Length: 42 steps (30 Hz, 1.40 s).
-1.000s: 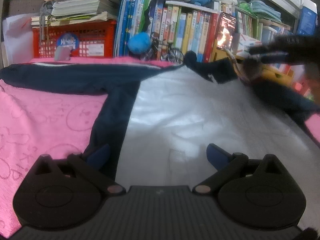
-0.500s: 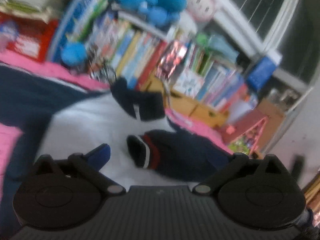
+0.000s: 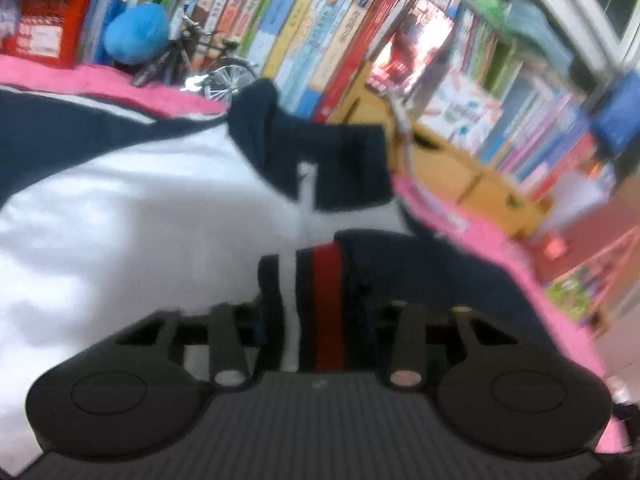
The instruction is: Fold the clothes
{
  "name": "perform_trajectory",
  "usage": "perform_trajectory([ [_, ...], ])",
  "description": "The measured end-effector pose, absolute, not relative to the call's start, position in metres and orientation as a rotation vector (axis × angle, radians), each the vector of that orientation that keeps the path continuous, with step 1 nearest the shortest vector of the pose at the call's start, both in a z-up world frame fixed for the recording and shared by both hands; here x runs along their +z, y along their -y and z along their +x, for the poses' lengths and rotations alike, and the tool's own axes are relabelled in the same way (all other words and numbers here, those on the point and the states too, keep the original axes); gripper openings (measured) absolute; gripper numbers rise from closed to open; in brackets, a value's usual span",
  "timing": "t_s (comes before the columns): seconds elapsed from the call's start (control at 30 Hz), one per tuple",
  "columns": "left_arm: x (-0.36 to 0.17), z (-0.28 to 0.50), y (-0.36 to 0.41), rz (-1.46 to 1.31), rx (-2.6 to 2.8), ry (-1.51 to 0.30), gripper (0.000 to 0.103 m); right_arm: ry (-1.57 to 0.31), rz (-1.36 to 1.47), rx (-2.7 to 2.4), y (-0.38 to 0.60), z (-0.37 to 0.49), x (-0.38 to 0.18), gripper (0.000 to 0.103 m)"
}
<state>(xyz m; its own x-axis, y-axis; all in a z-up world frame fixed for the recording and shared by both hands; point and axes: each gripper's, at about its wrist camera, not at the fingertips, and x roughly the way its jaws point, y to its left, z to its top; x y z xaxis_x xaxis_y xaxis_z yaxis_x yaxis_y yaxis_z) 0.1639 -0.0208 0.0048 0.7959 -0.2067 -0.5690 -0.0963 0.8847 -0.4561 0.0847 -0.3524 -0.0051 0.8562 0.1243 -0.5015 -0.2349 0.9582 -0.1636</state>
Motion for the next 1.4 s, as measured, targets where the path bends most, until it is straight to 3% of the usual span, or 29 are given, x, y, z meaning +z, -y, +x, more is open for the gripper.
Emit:
perform_trajectory([
  [0.33, 0.083, 0.165, -0.029, -0.326, 0.008, -0.376, 0.031, -0.474, -0.343, 0.217, 0.326, 0.103, -0.005, 0.1],
  [0.77, -0.004, 0.181, -0.071, -0.228, 0.111, -0.655, 0.037, -0.449, -0.653, 0.34, 0.232, 0.144, -0.031, 0.102],
  [0.93, -0.009, 0.183, -0.071, -0.129, 0.103, -0.659, 0.041, -0.459, -0.638, 0.163, 0.278, 0.165, -0.033, 0.102],
  [1.13, -0.007, 0.193, -0.078, -0.085, 0.077, -0.682, 0.046, -0.552, -0.342, 0.139, 0.343, 0.188, -0.033, 0.102],
  [1.33, 0.027, 0.181, -0.119, -0.222, 0.019, -0.626, 0.053, -0.557, -0.339, 0.141, 0.346, 0.188, -0.034, 0.102],
  [1.4, 0.036, 0.174, -0.133, -0.264, 0.083, -0.595, 0.05, -0.556, -0.343, 0.141, 0.345, 0.188, -0.034, 0.102],
])
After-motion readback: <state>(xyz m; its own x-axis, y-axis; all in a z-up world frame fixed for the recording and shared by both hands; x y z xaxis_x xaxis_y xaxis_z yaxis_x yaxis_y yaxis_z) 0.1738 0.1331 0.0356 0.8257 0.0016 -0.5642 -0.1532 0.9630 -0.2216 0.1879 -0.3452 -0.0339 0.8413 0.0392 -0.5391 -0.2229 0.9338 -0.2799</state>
